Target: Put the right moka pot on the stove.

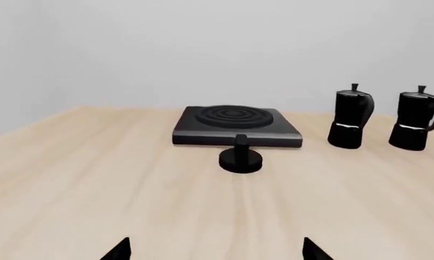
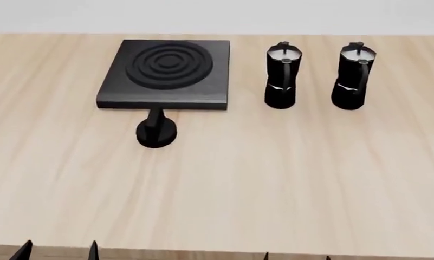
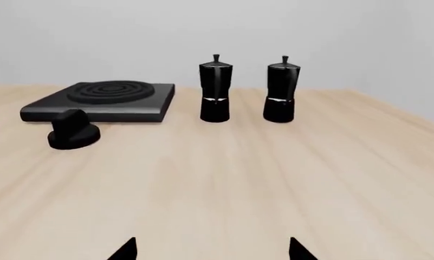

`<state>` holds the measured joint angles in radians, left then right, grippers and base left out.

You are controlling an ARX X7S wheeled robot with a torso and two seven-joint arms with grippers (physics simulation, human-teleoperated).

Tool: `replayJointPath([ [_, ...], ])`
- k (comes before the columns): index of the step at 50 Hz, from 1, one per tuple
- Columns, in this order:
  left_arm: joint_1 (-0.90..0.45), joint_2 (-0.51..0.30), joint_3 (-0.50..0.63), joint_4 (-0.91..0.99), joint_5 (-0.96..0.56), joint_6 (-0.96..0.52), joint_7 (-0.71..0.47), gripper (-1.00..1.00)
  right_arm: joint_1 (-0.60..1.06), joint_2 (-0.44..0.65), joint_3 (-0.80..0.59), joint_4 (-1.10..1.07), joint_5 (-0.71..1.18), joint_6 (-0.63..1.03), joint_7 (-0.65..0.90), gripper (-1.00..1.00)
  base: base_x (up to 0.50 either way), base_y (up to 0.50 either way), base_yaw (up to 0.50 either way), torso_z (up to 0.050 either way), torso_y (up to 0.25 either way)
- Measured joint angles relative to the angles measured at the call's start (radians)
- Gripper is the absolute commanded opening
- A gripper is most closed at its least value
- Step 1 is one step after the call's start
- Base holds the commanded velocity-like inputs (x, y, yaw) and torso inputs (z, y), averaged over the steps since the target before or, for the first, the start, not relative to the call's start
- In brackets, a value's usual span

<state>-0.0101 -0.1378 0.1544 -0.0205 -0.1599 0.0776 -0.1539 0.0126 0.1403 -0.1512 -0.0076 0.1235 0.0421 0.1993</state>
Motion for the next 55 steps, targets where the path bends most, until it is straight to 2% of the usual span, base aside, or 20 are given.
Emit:
replayJointPath([
  [18,-0.004,-0.011,0.012,-0.004,-0.008,0.001,-0.016,1.00,0.001,0.009,-0.009,0.002,0.013,-0.008,0.013,1.00,0.22,0.16,0.00,0.000,0.000],
  [55,-0.009,-0.030,0.037,-0.009,-0.024,0.007,-0.039,1.00,0.007,0.026,-0.033,0.009,0.033,-0.015,0.033,1.00,0.10,0.13,0.00,0.000,0.000],
])
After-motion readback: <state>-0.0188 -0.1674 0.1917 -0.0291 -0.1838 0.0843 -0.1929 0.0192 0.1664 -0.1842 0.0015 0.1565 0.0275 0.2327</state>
